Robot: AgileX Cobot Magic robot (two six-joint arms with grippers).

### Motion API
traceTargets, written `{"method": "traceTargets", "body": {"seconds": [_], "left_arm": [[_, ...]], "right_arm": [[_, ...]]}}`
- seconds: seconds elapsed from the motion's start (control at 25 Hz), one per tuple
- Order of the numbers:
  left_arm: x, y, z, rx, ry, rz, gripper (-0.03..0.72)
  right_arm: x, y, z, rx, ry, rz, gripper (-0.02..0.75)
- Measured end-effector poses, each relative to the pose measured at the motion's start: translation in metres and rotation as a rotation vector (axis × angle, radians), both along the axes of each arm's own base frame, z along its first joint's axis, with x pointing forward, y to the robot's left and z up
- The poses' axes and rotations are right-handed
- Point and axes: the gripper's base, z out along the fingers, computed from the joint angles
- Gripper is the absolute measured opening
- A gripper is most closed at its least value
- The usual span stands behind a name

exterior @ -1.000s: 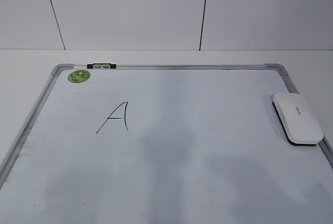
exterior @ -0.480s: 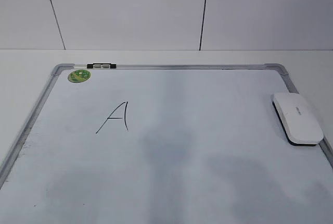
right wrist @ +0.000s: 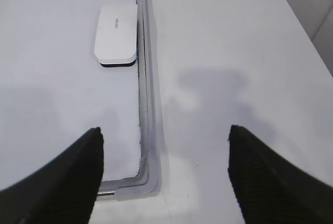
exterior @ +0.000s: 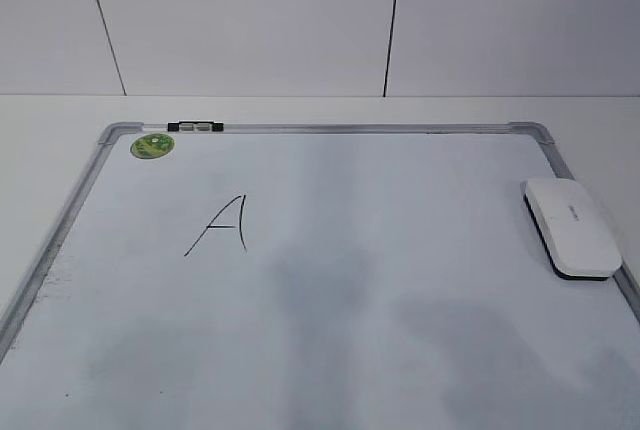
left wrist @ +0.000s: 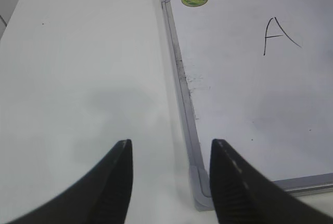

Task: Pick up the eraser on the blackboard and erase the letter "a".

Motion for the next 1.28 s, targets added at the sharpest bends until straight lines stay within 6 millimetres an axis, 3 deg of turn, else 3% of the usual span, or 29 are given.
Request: {"method": "traceTargets", "body": {"seconds": [1.28], "left_arm": [[0.0000,0.0000,0.0000,0.000,0.000,0.000,0.335]], "right_arm": [[0.0002,0.0034,-0.0002,-0.015,0.004,0.052,0.593]]}}
